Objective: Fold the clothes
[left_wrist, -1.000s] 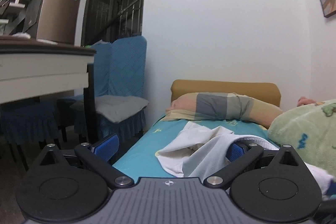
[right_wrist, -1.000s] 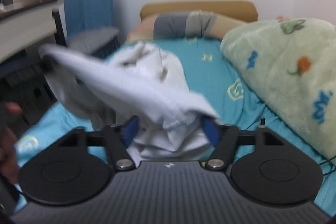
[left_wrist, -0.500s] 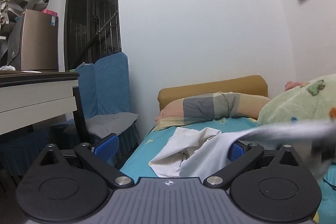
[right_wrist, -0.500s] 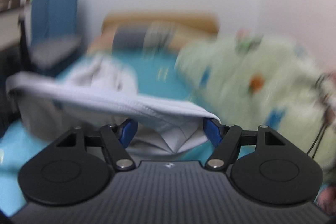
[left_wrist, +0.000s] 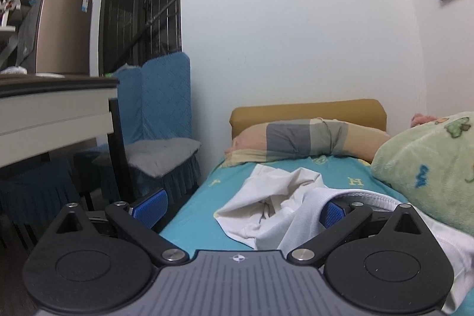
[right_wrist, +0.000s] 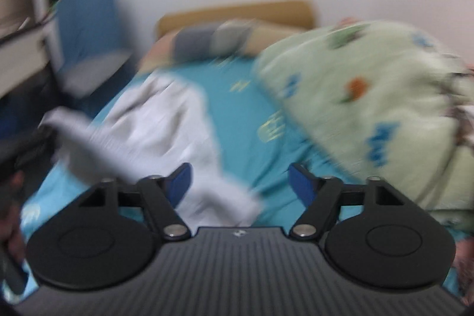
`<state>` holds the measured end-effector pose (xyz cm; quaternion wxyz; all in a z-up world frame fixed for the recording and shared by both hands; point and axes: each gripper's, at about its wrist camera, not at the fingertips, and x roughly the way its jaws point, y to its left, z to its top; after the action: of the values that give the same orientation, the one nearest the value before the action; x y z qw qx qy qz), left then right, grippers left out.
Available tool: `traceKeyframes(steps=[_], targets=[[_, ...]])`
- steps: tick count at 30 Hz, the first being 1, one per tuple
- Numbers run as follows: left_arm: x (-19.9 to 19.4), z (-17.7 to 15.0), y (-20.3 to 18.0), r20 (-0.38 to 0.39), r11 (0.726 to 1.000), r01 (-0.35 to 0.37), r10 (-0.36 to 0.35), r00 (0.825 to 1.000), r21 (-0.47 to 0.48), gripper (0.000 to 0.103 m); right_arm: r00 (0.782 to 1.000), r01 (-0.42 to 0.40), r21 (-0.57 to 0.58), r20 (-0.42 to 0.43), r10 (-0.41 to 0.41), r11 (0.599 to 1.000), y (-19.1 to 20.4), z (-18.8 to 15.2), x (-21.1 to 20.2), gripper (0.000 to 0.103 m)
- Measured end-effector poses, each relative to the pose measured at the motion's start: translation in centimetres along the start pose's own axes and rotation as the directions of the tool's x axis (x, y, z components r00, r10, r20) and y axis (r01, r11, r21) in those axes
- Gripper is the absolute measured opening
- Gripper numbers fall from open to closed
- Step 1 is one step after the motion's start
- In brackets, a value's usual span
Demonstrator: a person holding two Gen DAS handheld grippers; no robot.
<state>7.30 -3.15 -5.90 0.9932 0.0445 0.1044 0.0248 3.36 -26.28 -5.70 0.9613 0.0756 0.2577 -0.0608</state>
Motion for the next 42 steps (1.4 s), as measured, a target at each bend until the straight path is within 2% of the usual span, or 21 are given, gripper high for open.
traceKeyframes(steps=[2,4,6,9,11,12,14,16,17,19,24,27,28,30,35,38,42], targets=[[0.0,0.0,-0.1,0.0,1.0,0.012,-0.012,1.0,0.006,0.103,0.999,-0.001,0.022,0.039,0.0,1.0,-0.4,0.2,0.0,0.089],[-0.1,0.1,-0.1,0.0,1.0,0.017,-0.017,1.0,0.009,0.103,0.996,-0.085,-0.016,0.019,0.086,0.996,0.6,-0.3,0.7,0.087],[-0.2,0.1,0.0,-0.002,1.0,0.019,-0.019,1.0,0.006,0.103,0.988,-0.153,-0.097,-0.024,0.152,0.983,2.8,-1.3,1.4,0.087],[-0.2,0.1,0.1,-0.005,1.0,0.016,-0.016,1.0,0.004,0.103,0.987,-0.157,-0.289,-0.065,0.144,0.945,6.7,-3.1,3.1,0.087],[-0.3,0.1,0.2,-0.006,1.0,0.013,-0.013,1.0,0.008,0.103,0.999,-0.045,-0.397,-0.04,0.032,0.917,8.5,-4.1,4.3,0.087],[-0.3,0.0,0.2,-0.005,1.0,0.01,-0.01,1.0,0.012,0.103,0.999,0.025,-0.398,-0.02,-0.036,0.917,8.4,-4.0,4.9,0.087],[-0.2,-0.1,0.2,-0.012,1.0,0.008,-0.008,1.0,0.021,0.103,0.991,0.132,-0.275,0.015,-0.133,0.952,6.3,-3.2,5.0,0.087],[0.1,-0.4,-0.1,-0.037,0.999,0.023,-0.022,0.999,0.041,0.103,0.979,0.196,-0.119,0.074,-0.188,0.973,3.5,-2.0,3.8,0.087],[0.2,-0.6,-0.3,-0.047,0.998,0.03,-0.028,0.998,0.057,0.103,0.971,0.223,-0.039,0.1,-0.218,0.974,2.1,-1.4,3.2,0.087],[0.2,-1.2,-1.4,-0.049,0.992,0.032,-0.026,0.998,0.125,0.103,0.955,0.23,0.042,0.182,-0.234,0.972,0.6,-0.6,1.7,0.087],[0.3,-3.1,-3.7,-0.066,0.958,0.016,0.003,0.998,0.286,0.103,0.915,0.203,0.062,0.344,-0.212,0.977,1.0,0.5,-0.7,0.087],[0.9,-3.8,-4.1,-0.116,0.948,0.01,0.029,0.993,0.319,0.103,0.883,0.226,0.026,0.416,-0.216,0.974,1.8,0.6,-1.7,0.087],[0.9,-4.0,-4.1,-0.127,0.95,0.026,0.014,0.992,0.311,0.103,0.871,0.238,0.022,0.438,-0.223,0.971,2.1,0.6,-2.1,0.087],[0.7,-4.1,-3.9,-0.124,0.958,0.061,-0.027,0.992,0.28,0.103,0.87,0.22,0.026,0.446,-0.208,0.975,1.9,1.0,-2.3,0.087],[-0.3,-3.4,-3.5,-0.078,0.972,0.127,-0.114,0.99,0.2,0.103,0.887,0.178,0.035,0.427,-0.175,0.983,1.6,1.3,-2.4,0.087],[-0.9,-3.4,-3.9,-0.048,0.963,0.183,-0.177,0.983,0.198,0.103,0.897,0.148,0.034,0.416,-0.149,0.988,1.5,1.4,-2.6,0.087],[-0.9,-3.3,-4.7,-0.01,0.964,0.165,-0.167,0.986,0.206,0.103,0.9,0.113,0.013,0.423,-0.108,0.993,2.5,1.1,-3.2,0.087]])
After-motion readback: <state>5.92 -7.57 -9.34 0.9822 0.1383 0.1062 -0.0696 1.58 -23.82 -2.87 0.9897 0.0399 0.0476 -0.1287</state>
